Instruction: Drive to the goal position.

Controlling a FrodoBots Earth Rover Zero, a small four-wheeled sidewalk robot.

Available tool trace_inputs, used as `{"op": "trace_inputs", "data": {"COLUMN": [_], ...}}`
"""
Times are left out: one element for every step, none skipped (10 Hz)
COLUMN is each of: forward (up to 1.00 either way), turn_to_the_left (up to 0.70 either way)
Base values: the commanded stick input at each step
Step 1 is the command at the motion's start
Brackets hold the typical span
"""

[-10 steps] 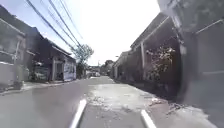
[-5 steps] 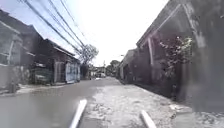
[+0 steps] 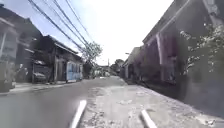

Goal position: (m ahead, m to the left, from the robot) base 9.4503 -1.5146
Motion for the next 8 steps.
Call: {"op": "trace_inputs", "data": {"forward": [1.00,1.00,1.00,1.00,1.00,0.99,0.96,0.95], "turn_to_the_left": [-0.03,-0.39,-0.39,-0.40,-0.40,-0.26,-0.05,0.00]}}
